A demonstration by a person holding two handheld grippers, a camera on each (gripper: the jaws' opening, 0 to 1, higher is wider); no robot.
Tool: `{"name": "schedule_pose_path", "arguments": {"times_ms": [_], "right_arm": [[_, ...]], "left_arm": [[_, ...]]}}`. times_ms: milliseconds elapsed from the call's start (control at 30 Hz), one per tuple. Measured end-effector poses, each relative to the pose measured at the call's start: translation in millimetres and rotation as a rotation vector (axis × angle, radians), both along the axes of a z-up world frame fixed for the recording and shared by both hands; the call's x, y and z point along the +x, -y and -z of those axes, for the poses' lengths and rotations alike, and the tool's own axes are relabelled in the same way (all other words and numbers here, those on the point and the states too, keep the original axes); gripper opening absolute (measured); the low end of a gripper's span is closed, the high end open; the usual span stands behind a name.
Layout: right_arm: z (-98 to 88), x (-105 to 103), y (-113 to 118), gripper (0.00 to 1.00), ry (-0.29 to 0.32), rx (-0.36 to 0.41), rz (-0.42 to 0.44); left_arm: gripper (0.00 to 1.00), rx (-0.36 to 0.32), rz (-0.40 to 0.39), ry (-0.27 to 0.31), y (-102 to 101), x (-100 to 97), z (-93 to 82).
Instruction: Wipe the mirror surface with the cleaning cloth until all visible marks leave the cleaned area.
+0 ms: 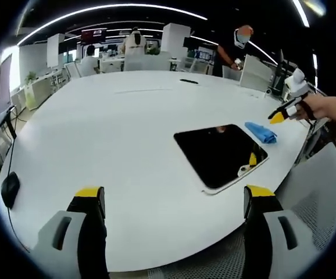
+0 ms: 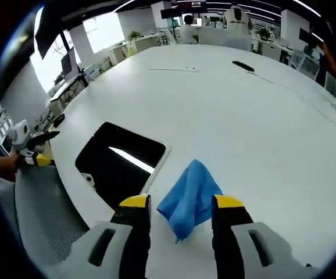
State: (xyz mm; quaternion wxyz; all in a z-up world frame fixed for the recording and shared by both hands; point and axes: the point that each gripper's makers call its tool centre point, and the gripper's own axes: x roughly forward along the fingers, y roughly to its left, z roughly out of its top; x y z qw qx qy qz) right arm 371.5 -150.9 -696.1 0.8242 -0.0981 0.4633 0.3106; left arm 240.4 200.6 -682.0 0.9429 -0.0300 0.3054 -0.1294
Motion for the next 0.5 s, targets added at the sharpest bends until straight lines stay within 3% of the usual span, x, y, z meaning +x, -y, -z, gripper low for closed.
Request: {"name": "schedule_pose_path", "arguments": {"times_ms": [267, 500], "right_arm": [[31.7, 9.9, 1.4, 0.22, -0.057, -0.063, 0.007], [43.8, 13.6, -4.5, 0.14, -0.068, -0.087, -0.008]], "left_arm": [[0.98, 0.005, -0.003, -0.014, -0.7, -1.3, 2.7], [0.98, 0.028, 0.018, -0.016, 0.3, -2.7, 4.1]]}}
